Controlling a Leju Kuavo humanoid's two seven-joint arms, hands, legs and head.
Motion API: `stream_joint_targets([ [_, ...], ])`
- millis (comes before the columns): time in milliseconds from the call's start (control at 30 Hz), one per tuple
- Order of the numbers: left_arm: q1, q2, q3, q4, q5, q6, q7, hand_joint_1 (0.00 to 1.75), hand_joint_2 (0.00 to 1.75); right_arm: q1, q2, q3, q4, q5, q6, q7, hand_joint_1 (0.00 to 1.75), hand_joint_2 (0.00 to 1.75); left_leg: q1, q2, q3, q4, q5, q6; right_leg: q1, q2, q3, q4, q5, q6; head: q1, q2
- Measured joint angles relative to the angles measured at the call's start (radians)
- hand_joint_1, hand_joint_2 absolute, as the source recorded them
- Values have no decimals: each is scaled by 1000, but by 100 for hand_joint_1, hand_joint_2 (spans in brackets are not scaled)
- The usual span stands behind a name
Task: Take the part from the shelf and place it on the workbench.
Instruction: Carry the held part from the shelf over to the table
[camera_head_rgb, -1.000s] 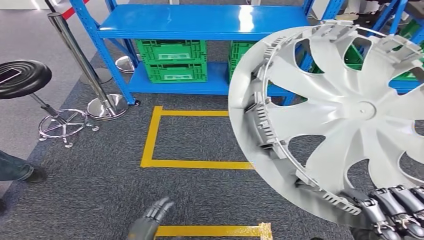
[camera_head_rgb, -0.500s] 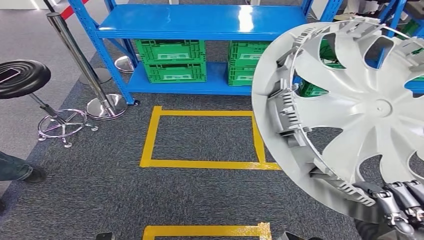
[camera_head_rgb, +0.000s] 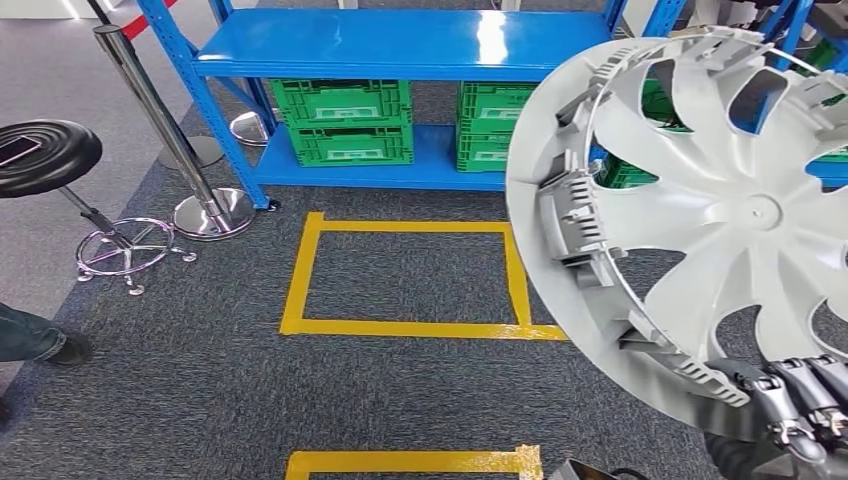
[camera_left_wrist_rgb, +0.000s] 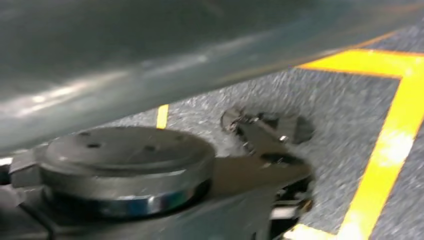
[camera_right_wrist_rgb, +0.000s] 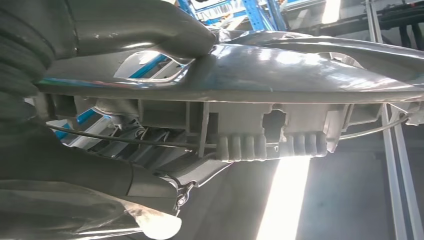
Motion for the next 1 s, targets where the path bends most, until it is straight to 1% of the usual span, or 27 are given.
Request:
stream_joint_targets([
  [167, 2, 1, -1, 12, -24, -38, 10, 0, 0, -2, -12, 7, 11, 0, 0, 7, 175, 175, 0, 0, 0, 0, 0, 0, 0, 0, 0, 0, 0, 0, 0, 0],
  [400, 5, 0, -24, 12, -86, -63, -15, 0, 0, -1, -16, 8, 18, 0, 0, 12, 175, 175, 0, 0, 0, 0, 0, 0, 0, 0, 0, 0, 0, 0, 0, 0],
  [700, 14, -2, -59, 11, -122, -66, -28, 0, 0, -1, -16, 8, 25, 0, 0, 9, 175, 175, 0, 0, 0, 0, 0, 0, 0, 0, 0, 0, 0, 0, 0, 0],
  [1000, 16, -3, -76, 9, -131, -63, -29, 0, 0, -1, -16, 8, 29, 0, 0, 5, 175, 175, 0, 0, 0, 0, 0, 0, 0, 0, 0, 0, 0, 0, 0, 0],
])
